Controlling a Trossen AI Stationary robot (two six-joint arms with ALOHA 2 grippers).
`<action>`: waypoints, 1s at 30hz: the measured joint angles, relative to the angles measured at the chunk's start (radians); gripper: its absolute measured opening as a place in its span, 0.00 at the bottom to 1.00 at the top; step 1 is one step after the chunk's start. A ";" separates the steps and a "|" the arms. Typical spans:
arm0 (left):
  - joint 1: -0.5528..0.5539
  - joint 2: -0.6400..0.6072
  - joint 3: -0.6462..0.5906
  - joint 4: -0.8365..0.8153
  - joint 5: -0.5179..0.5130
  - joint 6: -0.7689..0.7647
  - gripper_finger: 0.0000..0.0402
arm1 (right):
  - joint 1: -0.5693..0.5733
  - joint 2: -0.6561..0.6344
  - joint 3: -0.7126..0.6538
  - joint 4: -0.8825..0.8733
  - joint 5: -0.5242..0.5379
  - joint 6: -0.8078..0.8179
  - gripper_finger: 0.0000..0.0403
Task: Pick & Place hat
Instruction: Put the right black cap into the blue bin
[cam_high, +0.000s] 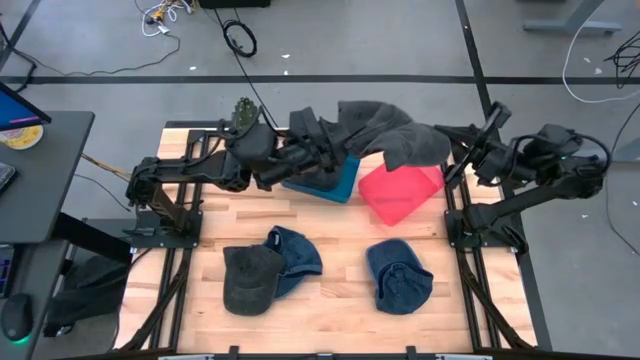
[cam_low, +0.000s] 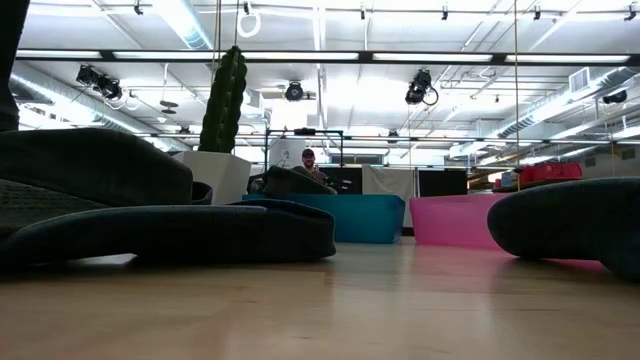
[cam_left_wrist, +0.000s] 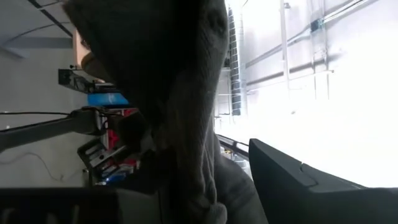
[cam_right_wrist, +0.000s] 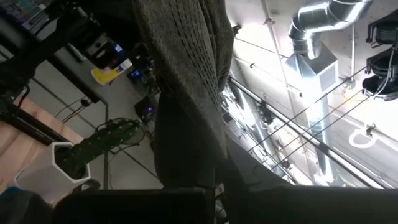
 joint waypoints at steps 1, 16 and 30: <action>0.000 0.000 0.000 -0.002 0.000 0.002 0.44 | 0.000 0.002 0.000 0.000 0.000 0.000 0.02; 0.000 0.000 0.000 -0.001 0.015 0.148 0.03 | 0.000 0.014 0.000 -0.018 0.098 0.046 0.12; 0.004 0.000 0.000 -0.016 0.046 0.280 0.02 | 0.000 -0.037 0.000 -0.078 0.174 0.652 0.61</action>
